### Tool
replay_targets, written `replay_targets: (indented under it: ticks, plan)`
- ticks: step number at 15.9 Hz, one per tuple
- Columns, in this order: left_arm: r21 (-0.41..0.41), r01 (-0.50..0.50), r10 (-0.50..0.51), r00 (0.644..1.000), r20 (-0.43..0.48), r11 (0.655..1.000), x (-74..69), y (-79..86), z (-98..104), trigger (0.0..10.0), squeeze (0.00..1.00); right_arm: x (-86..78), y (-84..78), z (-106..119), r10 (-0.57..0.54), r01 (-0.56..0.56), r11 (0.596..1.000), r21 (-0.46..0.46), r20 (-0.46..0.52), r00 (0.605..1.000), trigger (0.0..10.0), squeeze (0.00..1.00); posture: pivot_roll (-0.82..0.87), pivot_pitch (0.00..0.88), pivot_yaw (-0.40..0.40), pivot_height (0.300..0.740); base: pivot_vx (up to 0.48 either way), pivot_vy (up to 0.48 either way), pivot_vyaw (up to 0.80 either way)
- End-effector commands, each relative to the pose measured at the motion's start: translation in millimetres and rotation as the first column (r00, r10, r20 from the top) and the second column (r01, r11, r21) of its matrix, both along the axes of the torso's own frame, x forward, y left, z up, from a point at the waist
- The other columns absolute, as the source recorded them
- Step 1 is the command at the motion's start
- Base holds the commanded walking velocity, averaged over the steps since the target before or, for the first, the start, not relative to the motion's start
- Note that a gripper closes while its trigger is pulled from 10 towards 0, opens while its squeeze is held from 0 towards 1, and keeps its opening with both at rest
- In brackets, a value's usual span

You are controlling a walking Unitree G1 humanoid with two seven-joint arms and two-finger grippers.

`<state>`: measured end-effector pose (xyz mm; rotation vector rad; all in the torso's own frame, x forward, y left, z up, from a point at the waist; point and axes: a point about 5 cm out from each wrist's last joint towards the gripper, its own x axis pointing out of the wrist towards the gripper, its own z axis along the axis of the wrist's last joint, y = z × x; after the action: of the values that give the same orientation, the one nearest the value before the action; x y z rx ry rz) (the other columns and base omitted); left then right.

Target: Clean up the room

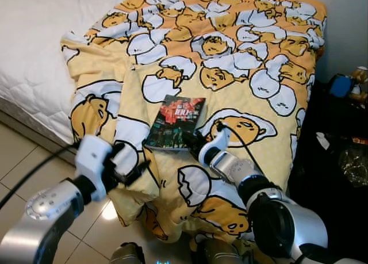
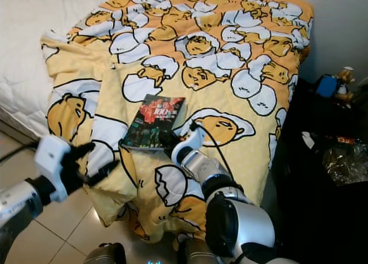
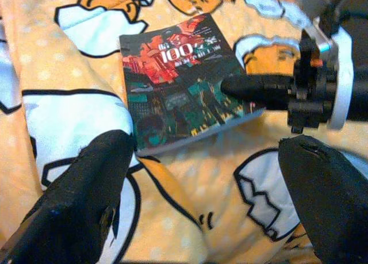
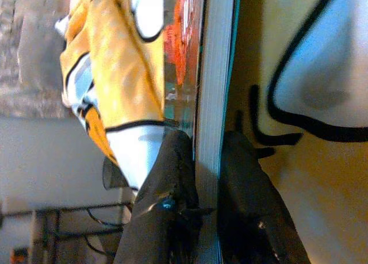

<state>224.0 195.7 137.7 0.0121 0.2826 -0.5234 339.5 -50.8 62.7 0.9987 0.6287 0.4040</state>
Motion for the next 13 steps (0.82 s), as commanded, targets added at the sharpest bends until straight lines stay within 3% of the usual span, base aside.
replay_targets:
  ticks: [1,2,7,10,11,13]
  plan:
    - [-0.059,-0.043,0.041,0.998,-0.039,0.997,2.1,4.0,-2.5,10.0,0.0,3.3,-2.3,4.9,0.052,-0.046,0.996,-0.072,0.077,0.996,0.0,0.0,-0.02,0.009,-0.053,0.74,0.0,0.0,0.0]
    - [-0.118,-0.068,0.063,0.997,-0.042,0.991,8.7,5.7,-2.2,10.0,0.0,5.1,-5.9,8.7,0.11,-0.093,0.988,-0.124,0.14,0.984,0.0,0.0,-0.02,0.0,-0.052,0.74,0.0,0.0,0.0]
    - [-0.296,-0.065,0.049,0.997,-0.061,0.953,41.0,5.1,2.2,10.0,0.0,7.6,-35.4,20.9,0.234,-0.19,0.968,-0.166,0.303,0.924,0.0,0.0,-0.06,0.0,-0.005,0.74,0.0,0.0,0.0]
    - [-0.422,-0.002,-0.02,0.999,-0.048,0.906,55.3,2.0,3.4,10.0,0.0,3.6,-59.6,39.7,0.256,-0.25,0.966,-0.07,0.436,0.863,0.0,0.0,-0.07,0.0,0.015,0.74,0.0,0.0,0.0]
    - [-0.517,0.055,-0.092,0.995,-0.046,0.854,62.0,-2.2,3.9,10.0,0.0,-7.6,-72.6,53.0,0.28,-0.333,0.943,0.011,0.515,0.81,0.0,0.0,-0.08,0.0,0.023,0.74,0.0,0.0,0.0]
    - [-0.58,0.097,-0.161,0.985,-0.06,0.809,64.9,-4.9,3.1,10.0,0.0,-19.1,-77.3,61.3,0.302,-0.409,0.91,0.071,0.564,0.769,0.0,0.0,-0.08,0.0,0.042,0.74,0.0,0.0,0.0]
